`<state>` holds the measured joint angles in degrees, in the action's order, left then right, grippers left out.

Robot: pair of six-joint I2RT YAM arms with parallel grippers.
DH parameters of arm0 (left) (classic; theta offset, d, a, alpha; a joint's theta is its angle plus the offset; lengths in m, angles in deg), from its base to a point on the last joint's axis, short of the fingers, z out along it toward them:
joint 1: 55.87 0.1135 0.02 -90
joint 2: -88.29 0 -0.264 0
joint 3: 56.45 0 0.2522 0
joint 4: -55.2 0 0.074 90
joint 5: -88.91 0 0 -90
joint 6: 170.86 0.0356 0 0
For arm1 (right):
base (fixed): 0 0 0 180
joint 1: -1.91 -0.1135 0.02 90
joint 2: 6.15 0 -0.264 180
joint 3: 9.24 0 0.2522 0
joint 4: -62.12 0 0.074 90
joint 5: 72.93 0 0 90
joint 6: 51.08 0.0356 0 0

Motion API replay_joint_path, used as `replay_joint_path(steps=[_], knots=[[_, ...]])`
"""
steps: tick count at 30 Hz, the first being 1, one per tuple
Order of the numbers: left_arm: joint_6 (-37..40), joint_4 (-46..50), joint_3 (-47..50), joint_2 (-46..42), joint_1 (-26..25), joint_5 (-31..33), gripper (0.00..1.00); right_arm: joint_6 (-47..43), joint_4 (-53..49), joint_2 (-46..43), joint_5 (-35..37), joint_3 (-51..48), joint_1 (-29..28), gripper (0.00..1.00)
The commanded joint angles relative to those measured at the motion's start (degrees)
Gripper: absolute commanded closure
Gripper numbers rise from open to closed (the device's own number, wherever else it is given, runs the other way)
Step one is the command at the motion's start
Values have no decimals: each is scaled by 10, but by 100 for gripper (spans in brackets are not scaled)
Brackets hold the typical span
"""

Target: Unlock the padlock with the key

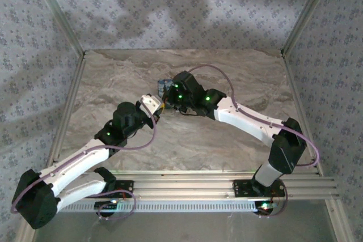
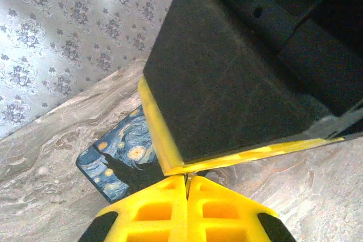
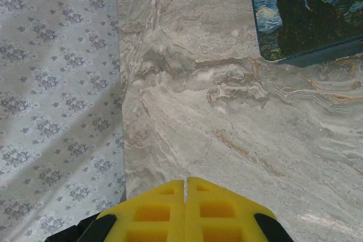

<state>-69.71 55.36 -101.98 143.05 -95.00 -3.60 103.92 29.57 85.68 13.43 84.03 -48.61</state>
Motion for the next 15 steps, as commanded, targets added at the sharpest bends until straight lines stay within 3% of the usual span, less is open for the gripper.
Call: replay_joint_path(steps=[1,2,6,9,12,15], knots=[[11,17,-5,-11,-7,-6,100,-67,-7,1,0,27,-1,100],[7,26,-8,-11,-6,-7,100,-85,-11,0,3,31,0,100],[-22,59,-16,-29,-3,-38,67,-188,-28,-7,4,50,2,100],[-60,105,-30,-47,17,-95,52,-269,-15,-27,-10,39,10,100],[-121,147,-49,-67,73,-192,46,-366,-12,-46,-95,32,44,100],[-198,161,-70,-71,151,-328,44,-464,-20,-58,-209,42,85,100]])
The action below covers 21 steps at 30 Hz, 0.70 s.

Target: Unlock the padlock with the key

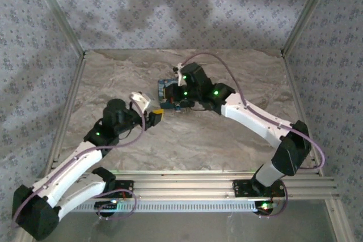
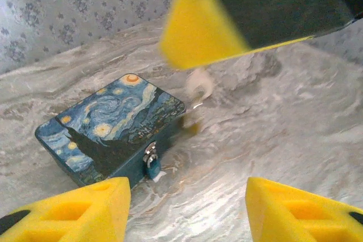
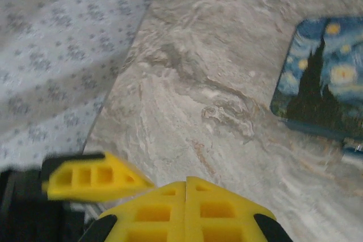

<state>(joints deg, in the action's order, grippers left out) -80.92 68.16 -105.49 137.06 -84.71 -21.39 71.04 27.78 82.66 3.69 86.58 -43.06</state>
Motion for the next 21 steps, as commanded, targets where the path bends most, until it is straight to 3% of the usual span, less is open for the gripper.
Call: replay_joint_path(steps=[1,4,7,10,16,21], knots=[[-113,29,-44,-7,70,-204,44,-174,-15,-33,-144,23,36,100],[-194,-24,-72,24,112,-339,44,-240,-31,-45,-218,36,41,100],[-264,-100,-96,54,114,-401,46,-241,-9,-50,-277,35,43,100],[-310,-167,-109,73,112,-425,47,-219,25,-56,-311,27,47,100],[-356,-234,-123,115,107,-490,60,-181,75,-67,-341,9,59,100],[-349,-233,-123,120,93,-490,62,-165,103,-73,-334,-3,59,100]])
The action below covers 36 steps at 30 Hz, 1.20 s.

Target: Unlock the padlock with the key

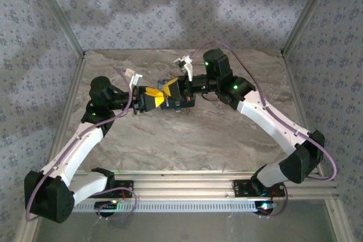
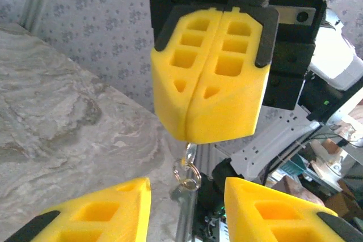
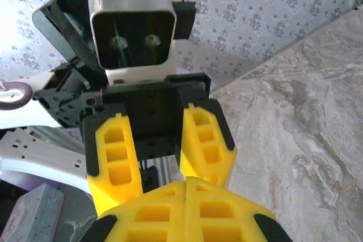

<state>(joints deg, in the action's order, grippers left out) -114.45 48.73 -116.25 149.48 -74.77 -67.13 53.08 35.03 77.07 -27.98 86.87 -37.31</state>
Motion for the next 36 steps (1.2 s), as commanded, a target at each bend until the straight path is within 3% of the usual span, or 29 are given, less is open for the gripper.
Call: replay_joint_path(steps=[1,15,19,25,36], knots=[[-11,-38,-16,-4,-8,-31,62,15,31,-17,-15,-6,0,100],[-35,-81,-5,-6,-22,39,67,22,60,-30,20,-27,-22,100],[-33,-76,-7,-6,-25,38,75,28,74,-42,36,-41,-24,100],[-23,-57,1,-14,-25,50,66,32,93,-63,62,-64,-23,100],[-21,-48,-11,-12,-33,46,68,36,99,-61,63,-62,-30,100]])
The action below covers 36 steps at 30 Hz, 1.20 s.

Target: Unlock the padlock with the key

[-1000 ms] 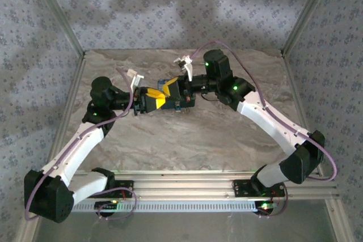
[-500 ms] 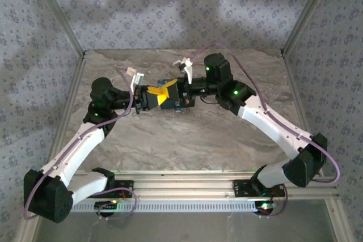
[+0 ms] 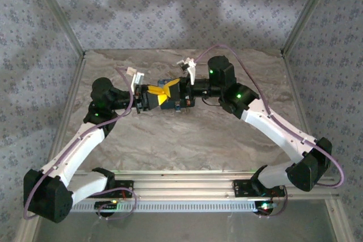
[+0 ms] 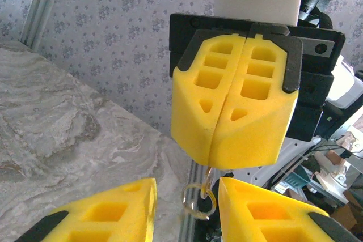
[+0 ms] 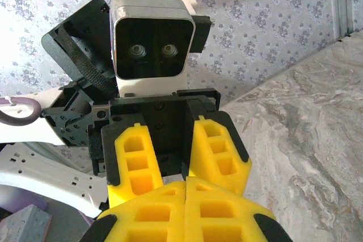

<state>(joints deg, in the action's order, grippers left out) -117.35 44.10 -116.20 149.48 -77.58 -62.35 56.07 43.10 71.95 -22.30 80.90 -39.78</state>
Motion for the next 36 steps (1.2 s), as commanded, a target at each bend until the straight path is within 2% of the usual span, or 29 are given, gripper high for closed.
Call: replay_joint_path(steps=[1,4,10,17,19,20,23,25,29,32,34,36], knots=[[8,-1,-12,-11,-7,-3,70,6,19,-8,7,-1,-6,100],[11,1,-13,-10,-8,-5,76,6,20,-6,8,0,-7,100],[33,30,-16,-14,-8,-4,98,5,21,-3,13,1,-7,100],[56,55,-16,-23,-3,2,100,19,30,-4,20,-3,-3,99],[67,70,-18,-24,-1,0,100,30,36,-7,20,-4,-1,72],[72,77,-19,-25,0,0,100,37,40,-7,17,-4,0,62],[79,86,-20,-25,2,-6,100,65,50,-5,2,-4,3,50],[80,86,-20,-25,2,-9,100,79,54,-3,-6,-5,4,46],[79,87,-18,-25,3,-10,100,93,56,-1,-8,-12,6,46],[74,85,-15,-29,4,-1,100,111,78,-18,18,-43,6,47],[64,83,-13,-34,6,8,100,135,118,-33,45,-75,6,51],[52,84,-12,-36,10,22,100,163,169,-41,54,-122,5,59]])
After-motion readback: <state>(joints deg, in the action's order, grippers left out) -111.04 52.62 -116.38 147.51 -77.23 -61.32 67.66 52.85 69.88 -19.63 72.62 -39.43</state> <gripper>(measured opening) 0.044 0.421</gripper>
